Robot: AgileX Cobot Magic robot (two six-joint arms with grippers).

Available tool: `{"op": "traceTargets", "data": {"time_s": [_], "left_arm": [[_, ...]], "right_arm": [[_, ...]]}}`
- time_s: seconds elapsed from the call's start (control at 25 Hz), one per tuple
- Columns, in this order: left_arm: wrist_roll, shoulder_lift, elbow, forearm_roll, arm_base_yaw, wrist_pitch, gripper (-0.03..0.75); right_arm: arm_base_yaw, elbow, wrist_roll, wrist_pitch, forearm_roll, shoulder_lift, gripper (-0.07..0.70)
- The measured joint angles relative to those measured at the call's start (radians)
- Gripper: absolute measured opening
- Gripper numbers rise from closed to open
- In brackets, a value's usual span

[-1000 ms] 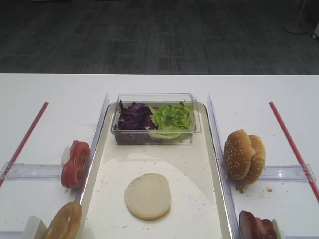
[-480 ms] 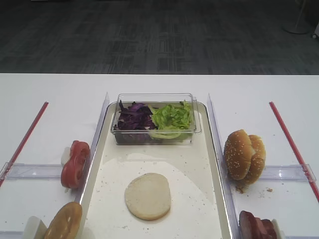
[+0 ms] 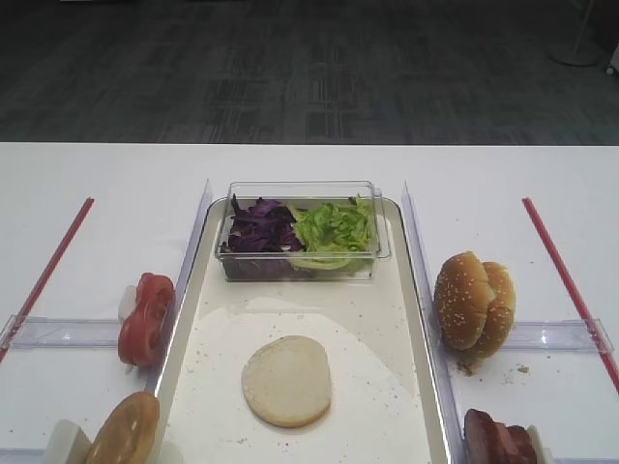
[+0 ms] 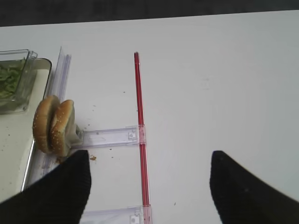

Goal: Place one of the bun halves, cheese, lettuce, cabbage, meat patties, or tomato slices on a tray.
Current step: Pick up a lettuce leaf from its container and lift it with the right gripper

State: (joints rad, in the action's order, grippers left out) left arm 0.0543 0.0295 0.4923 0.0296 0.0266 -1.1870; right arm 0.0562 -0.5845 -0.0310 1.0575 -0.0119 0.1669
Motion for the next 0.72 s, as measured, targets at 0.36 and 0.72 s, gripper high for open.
{"op": "traceTargets", "data": {"time_s": [0.36, 0.72], "left_arm": [[0.0, 0.0, 0.0, 0.0, 0.0, 0.0, 0.566], [0.0, 0.0, 0.0, 0.0, 0.0, 0.0, 0.566]], "right_arm": [[0.0, -0.147, 0.0, -0.062, -0.02, 0.307, 0.552], [0.0, -0.321, 0.037, -0.095, -0.085, 0.7, 0.552]]}}
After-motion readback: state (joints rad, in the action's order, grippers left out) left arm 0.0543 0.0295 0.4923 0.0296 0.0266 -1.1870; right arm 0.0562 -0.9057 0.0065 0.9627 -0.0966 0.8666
